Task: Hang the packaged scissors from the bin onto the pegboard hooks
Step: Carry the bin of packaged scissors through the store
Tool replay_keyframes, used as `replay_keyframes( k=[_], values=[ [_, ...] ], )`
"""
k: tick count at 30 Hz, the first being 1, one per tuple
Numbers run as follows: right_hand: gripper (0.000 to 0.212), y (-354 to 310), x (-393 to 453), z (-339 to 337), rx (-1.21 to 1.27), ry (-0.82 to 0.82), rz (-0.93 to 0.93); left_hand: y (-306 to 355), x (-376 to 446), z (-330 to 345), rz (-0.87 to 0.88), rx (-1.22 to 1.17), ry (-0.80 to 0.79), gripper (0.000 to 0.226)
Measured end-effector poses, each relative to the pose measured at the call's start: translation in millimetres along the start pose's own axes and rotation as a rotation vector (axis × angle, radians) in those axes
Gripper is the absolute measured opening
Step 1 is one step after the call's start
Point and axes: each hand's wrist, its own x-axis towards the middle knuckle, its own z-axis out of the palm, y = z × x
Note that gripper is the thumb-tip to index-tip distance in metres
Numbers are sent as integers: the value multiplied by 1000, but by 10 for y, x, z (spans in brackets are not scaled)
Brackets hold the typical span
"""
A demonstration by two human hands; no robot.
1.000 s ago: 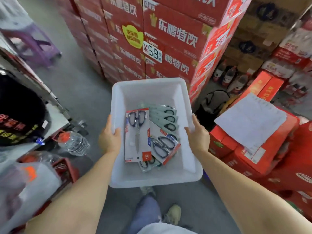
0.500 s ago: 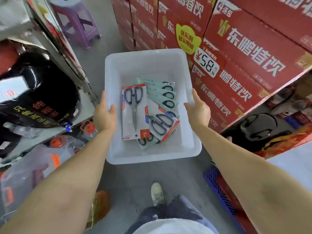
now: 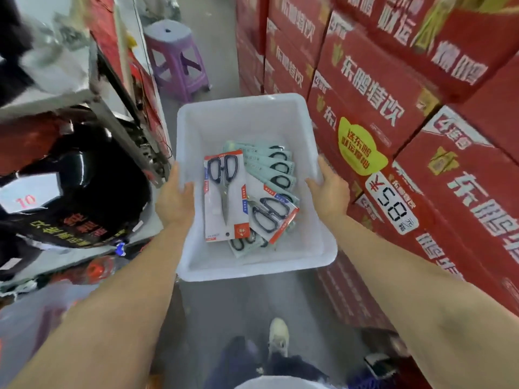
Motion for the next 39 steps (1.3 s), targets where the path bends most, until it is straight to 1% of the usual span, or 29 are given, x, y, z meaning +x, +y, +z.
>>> replay_keyframes(
  k=[4, 7, 10, 15, 19, 22, 27, 31, 35, 39],
  values=[
    [60, -265, 699, 158, 25, -13, -32, 166, 536, 134, -14, -7, 60, 60],
    [60, -472, 1227, 381, 39, -25, -65, 253, 1024, 216, -56, -34, 81, 62],
    [60, -666, 1759, 653, 57, -32, -94, 340, 1586, 333, -57, 19, 91, 64],
    [57, -1121, 2719, 1028, 31, -50, -91, 553, 2552, 481, -38, 58, 107, 63],
    [58, -1524, 3426, 1291, 41, -32, -110, 756, 3342, 560, -61, 19, 128, 62],
    [59, -1740, 3974, 1502, 17, -31, -135, 873, 3921, 677, -70, 43, 127, 63],
    [59, -2086, 4992, 1965, 37, -63, -155, 1052, 4919, 975, -94, 3, 133, 65],
    [57, -2389, 5745, 2249, 54, -93, -183, 1252, 5601, 1152, -136, -7, 171, 64],
    [58, -2733, 6391, 2535, 60, -141, -226, 1386, 6229, 1211, -148, 20, 216, 65],
    [59, -3144, 6957, 2969, 51, -180, -234, 1391, 6943, 1230, -188, 52, 233, 65]
  ],
)
